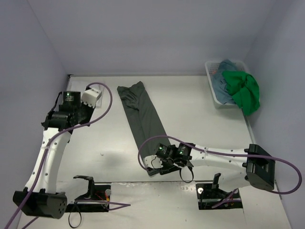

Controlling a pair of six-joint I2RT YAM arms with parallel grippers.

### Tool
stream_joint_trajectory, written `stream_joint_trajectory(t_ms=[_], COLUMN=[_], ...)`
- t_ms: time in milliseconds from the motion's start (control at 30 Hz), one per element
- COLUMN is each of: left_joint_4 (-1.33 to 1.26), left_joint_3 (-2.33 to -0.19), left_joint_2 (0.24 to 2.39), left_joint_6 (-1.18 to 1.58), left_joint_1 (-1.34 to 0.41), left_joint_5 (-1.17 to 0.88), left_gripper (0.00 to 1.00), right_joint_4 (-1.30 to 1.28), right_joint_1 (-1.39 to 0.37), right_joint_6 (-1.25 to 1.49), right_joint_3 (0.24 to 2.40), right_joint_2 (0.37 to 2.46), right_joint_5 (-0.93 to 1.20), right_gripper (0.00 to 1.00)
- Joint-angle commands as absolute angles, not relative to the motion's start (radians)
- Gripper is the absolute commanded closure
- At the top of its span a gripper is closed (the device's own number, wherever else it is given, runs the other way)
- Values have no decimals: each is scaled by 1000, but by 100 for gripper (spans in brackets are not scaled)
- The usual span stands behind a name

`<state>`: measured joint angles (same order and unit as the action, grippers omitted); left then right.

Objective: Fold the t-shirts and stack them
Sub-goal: Fold the tshirt

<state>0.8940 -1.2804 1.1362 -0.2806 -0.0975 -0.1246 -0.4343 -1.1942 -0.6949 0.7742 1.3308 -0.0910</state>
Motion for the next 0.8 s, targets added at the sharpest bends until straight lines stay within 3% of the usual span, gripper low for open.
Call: stream_joint_trajectory(t_ms=[0,267,767], left_joint_4=[787,747,733], left_joint_3=[-1226,-1100,-1098], left_joint_2=[1072,1003,1009], left_joint_6=[-301,-287,-262], left_joint_1=[-75,-54,-15], left_joint_5=[-91,-112,-192], left_gripper=[95,95,95], right_joint_4=[-411,-410,-436], right_joint_1=[-1207,-1229,-1339], right_joint_6=[-735,-726,-634], right_joint_3=[825,897,930], right_joint_2=[1388,1511,1562], right_joint_5=[-86,-35,-23], right_gripper=[38,40,40])
